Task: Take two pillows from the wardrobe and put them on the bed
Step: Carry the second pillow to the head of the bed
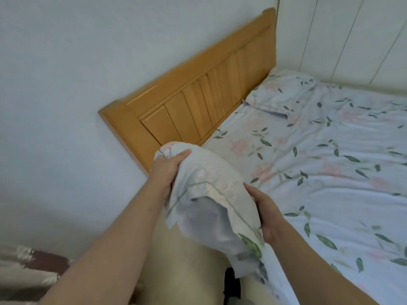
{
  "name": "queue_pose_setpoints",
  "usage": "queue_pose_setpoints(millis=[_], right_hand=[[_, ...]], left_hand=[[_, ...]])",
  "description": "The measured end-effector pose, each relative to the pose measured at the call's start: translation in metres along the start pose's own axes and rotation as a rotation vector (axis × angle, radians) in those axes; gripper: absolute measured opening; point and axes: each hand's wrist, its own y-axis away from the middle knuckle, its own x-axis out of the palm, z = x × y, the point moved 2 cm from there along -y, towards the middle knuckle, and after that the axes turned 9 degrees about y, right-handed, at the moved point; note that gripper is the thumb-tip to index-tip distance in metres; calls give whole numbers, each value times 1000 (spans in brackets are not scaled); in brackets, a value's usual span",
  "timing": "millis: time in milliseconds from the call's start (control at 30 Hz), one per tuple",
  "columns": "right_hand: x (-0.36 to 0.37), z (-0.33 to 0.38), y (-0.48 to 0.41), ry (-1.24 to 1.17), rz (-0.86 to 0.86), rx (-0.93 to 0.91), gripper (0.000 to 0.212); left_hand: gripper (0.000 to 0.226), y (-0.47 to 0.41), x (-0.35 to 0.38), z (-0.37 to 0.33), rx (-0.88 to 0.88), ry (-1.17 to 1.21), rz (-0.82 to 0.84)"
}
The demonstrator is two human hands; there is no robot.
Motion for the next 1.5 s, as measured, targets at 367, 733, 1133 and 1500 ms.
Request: queue_pose_setpoints(millis=[367,733,1133,1500], right_hand=[[30,242,-146,214,-486,-500,88],[6,354,-295,445,-925,-656,81],[-191,97,-524,287,-1152,316,64],[-243,32,-553,-710,-1125,-45,44]], left_hand=[[49,-238,112,-124,24,-281,396],[80,-489,191,-128,75,-263,638],[64,-681,85,233,-659,-847,256],[28,-684,80,310,-779,-108,202]])
